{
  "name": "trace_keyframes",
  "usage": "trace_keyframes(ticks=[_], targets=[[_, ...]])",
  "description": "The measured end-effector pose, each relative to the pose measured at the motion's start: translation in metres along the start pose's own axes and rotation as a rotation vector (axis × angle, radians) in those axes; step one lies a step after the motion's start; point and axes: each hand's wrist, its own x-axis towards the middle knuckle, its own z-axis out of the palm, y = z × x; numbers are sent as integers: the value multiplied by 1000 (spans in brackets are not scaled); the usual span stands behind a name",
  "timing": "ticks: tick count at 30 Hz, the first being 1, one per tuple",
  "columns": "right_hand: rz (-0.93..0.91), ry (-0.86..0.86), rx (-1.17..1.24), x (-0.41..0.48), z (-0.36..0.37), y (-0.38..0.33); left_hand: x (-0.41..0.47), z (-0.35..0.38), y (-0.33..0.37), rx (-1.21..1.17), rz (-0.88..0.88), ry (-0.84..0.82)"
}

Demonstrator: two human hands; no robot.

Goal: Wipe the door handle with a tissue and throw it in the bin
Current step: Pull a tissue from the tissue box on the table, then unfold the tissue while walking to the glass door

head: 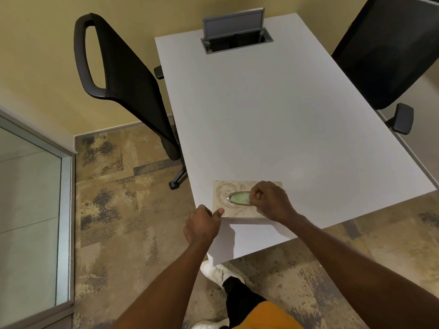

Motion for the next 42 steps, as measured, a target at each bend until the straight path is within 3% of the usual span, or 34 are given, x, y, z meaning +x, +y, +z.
trace_keyframes(ticks=[5,8,13,18,22,26,31,35,38,42], targets=[[171,-215,620,-13,-24,-14,-4,-12,7,-59,-83,-56],[196,-343,872,-21,-31,-25,-16,-23,10,-149,-87,-20],[203,-543,1251,-25,-33,-49,-43,-49,15,-752,-96,-160],[334,-722,1506,-21,-27,-88,-73,-95,-1,-1181,-78,-294],[305,-858,1449,-15,-20,-118,-88,-118,-27,-1180,66,-234],[254,-977,1272,-8,-5,-151,-98,-134,-46,-1010,110,-4],[167,-943,918,1,17,-195,-112,-156,-68,-799,39,314],[-27,-857,770,2,43,-231,-126,-176,-91,-711,-31,411],[-183,-868,696,-6,64,-255,-135,-187,-113,-776,-151,447],[-287,-1197,544,-24,94,-289,-153,-199,-145,-1046,-248,441]])
